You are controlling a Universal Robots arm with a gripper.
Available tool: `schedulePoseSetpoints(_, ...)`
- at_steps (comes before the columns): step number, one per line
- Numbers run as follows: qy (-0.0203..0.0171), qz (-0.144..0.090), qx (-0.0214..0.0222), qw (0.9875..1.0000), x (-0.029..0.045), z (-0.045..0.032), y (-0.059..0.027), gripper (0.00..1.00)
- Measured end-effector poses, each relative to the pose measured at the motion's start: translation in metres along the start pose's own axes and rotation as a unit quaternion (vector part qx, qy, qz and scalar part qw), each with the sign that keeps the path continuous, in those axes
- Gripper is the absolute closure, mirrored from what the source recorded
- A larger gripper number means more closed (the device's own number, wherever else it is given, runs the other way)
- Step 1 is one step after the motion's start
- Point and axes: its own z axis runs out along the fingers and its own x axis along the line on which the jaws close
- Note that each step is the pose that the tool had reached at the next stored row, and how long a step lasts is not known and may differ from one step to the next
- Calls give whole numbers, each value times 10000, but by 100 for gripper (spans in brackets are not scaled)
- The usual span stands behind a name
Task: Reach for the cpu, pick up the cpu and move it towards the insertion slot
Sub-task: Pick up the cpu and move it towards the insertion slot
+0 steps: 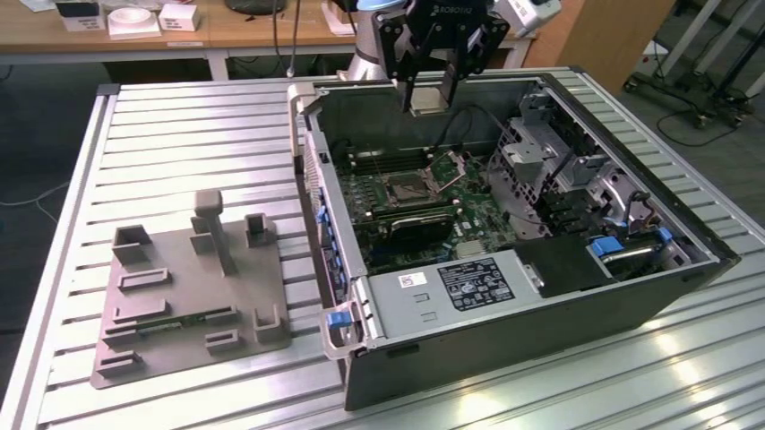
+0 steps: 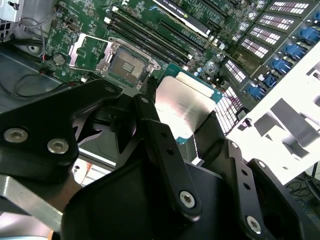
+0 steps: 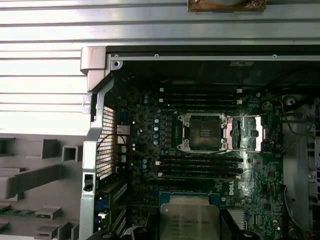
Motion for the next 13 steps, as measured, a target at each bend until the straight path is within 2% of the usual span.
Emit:
schedulePoseSetpoints(7, 0, 0, 0, 10000, -4, 7, 16, 45)
schedulePoseSetpoints(13, 0, 0, 0, 10000, -47, 42, 117, 45)
